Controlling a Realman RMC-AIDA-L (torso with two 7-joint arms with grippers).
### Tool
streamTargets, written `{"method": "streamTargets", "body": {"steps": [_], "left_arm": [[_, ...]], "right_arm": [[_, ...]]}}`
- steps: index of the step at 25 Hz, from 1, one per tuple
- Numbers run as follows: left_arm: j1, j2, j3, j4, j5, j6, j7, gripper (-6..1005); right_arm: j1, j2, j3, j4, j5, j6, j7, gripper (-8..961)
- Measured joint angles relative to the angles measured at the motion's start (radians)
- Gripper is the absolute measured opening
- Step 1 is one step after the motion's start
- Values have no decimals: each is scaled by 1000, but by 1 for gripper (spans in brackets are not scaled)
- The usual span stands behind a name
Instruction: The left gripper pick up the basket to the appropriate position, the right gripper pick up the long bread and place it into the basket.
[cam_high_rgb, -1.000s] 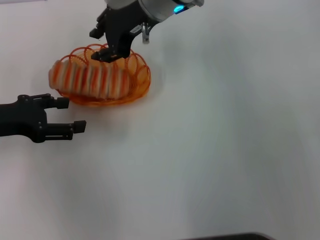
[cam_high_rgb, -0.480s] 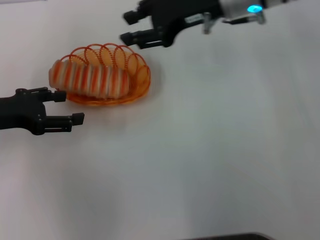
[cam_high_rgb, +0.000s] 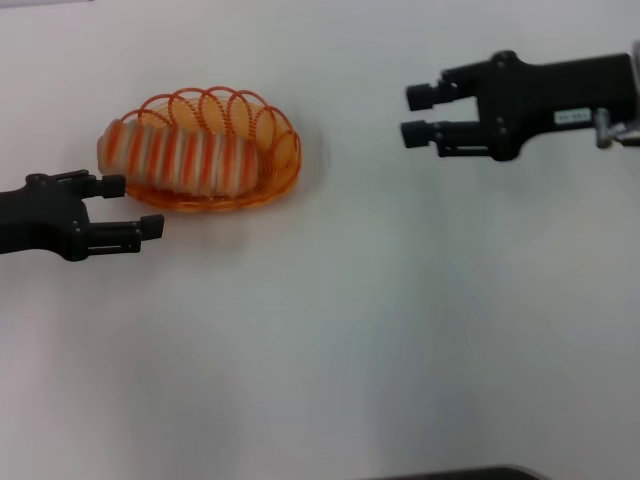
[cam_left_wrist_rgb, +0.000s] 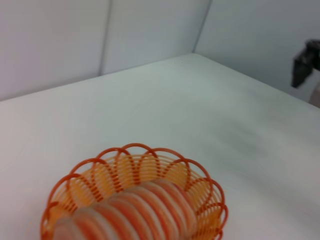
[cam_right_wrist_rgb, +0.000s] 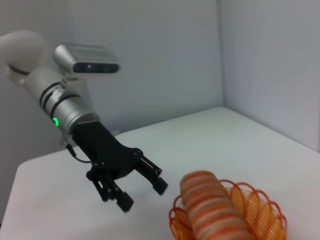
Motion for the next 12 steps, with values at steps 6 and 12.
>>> {"method": "streamTargets", "body": {"steps": [6,12], "left_arm": [[1,2,-42,-11,-14,-7,5,856],[-4,7,-48,-33,-17,-21,5,856]], "right_arm": [[-89,18,43,39,-2,38,-85,483],[-103,25,79,96,0,57,-142,483]]}}
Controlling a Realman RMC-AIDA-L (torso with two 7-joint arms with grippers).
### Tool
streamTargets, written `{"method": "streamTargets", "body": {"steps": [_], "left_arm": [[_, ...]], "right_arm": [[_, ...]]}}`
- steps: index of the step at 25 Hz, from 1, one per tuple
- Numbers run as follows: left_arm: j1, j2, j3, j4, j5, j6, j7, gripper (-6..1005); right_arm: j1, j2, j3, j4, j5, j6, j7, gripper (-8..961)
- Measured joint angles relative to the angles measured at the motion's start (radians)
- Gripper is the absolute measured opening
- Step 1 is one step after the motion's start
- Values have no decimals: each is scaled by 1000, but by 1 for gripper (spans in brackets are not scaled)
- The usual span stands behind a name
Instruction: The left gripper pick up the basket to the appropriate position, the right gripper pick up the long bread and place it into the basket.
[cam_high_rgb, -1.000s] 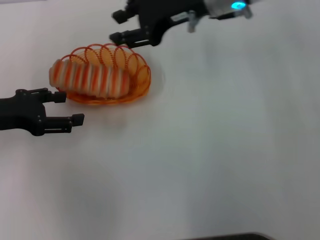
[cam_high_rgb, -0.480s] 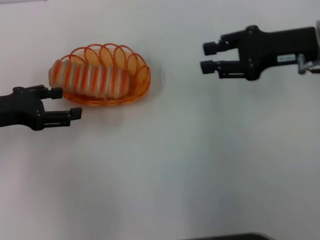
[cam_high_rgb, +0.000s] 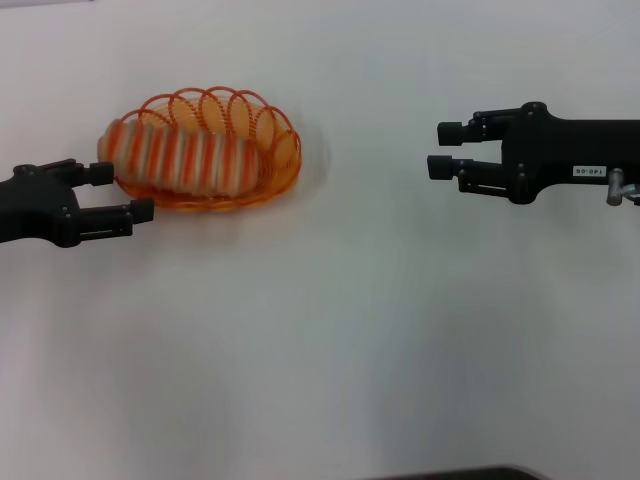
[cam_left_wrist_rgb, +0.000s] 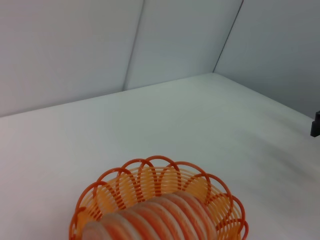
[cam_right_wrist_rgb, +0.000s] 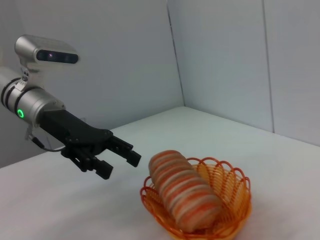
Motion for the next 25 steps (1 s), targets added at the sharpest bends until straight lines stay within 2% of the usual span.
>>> {"method": "streamTargets", "body": {"steps": [4,12,25], "left_arm": [[-2,2,1,-1,0,-1,1,858],[-1,-1,2,-3,-1,-11,3,856],[5,-9,-5,-33,-31,-25,16,858]], "right_arm": [[-1,1,5,18,-2,25,-29,483],[14,23,-5,22,-16,71,-98,483],[48,33,-6,22,-19,124,-105,483]]}}
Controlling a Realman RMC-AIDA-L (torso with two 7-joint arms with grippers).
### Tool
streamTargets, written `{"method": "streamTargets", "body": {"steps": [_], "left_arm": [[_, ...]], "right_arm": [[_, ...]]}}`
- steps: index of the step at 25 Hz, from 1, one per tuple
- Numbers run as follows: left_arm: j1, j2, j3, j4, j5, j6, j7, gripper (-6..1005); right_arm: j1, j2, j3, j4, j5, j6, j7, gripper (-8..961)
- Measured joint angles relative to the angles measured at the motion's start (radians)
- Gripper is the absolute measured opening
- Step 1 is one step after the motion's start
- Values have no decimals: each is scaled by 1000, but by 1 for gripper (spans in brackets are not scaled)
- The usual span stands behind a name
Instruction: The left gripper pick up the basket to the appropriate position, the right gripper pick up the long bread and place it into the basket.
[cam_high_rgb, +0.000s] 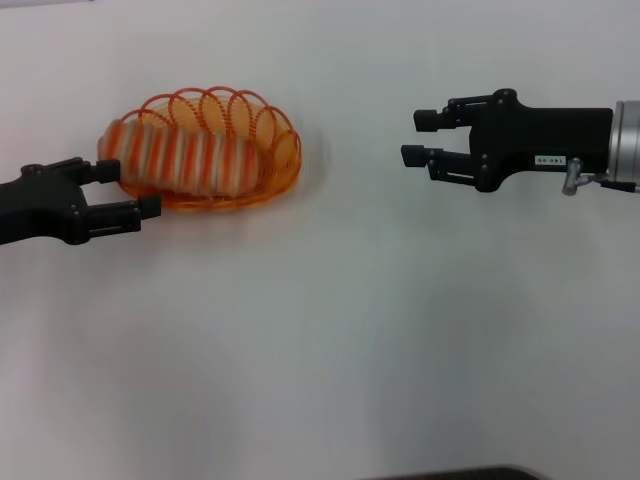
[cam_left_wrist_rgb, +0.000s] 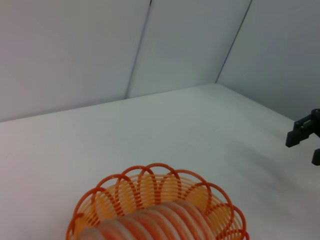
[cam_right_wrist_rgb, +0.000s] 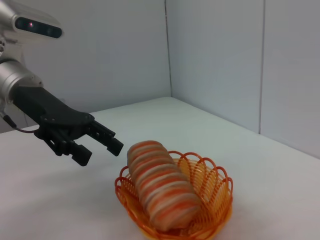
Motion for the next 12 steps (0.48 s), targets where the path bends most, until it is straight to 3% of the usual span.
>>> {"method": "streamTargets", "body": {"steps": [7,12], "left_arm": [[-1,1,-2,4,0,12,-6,857],[2,0,-12,3,0,22,-8,857]], "right_arm": [[16,7,-4,0,-2,6,1,483],[22,28,-6,-9,-2,19,2,483]]}}
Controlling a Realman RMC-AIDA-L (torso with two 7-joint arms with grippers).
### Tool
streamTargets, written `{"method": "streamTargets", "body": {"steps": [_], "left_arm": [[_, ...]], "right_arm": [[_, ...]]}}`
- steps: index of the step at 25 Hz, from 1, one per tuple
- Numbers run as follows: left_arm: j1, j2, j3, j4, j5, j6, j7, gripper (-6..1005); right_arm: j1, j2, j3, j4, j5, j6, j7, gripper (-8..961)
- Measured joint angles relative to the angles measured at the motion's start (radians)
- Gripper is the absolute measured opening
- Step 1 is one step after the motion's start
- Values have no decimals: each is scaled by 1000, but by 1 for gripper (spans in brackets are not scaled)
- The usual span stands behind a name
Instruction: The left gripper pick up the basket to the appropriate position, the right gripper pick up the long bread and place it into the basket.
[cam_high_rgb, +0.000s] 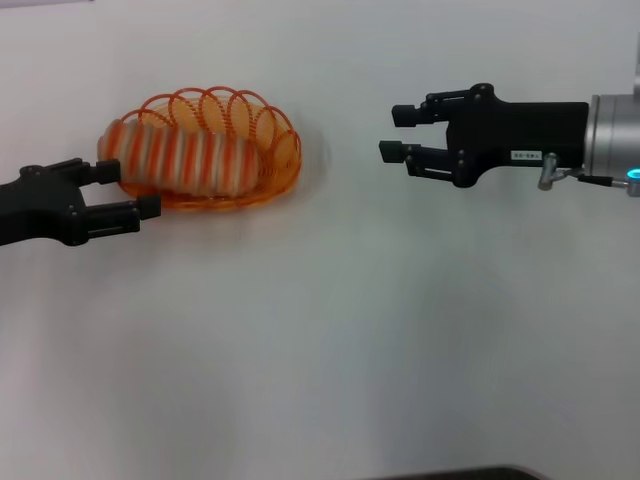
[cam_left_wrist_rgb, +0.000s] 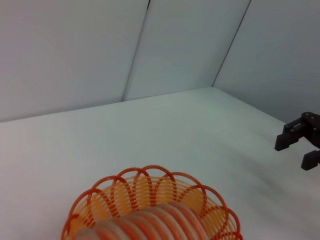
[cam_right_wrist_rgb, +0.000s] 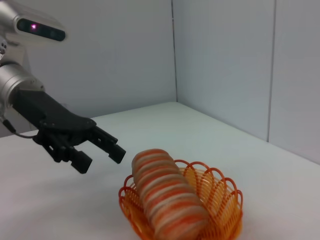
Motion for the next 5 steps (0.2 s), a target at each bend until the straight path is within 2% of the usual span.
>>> {"method": "streamTargets", "body": {"steps": [5], "left_arm": [[3,0,-7,-4,0,2,0,856]], "right_arm": [[19,8,-10,8,-2,37,28,483]]}}
